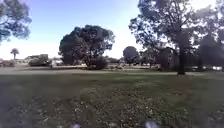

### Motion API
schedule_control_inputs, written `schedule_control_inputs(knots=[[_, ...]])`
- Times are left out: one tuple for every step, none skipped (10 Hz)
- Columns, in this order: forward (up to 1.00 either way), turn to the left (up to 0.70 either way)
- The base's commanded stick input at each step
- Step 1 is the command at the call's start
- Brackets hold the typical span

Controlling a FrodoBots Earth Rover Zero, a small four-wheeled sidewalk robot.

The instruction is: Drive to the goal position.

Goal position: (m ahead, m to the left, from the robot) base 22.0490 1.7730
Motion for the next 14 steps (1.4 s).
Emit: schedule_control_inputs(knots=[[0.70, 0.00], [0.70, -0.01], [0.70, -0.03], [0.70, -0.12], [0.70, -0.16], [0.70, -0.22], [0.70, -0.34], [0.70, -0.35], [0.70, -0.34], [0.70, -0.34], [0.70, -0.33], [0.70, -0.29], [0.70, -0.09], [0.70, -0.04]])
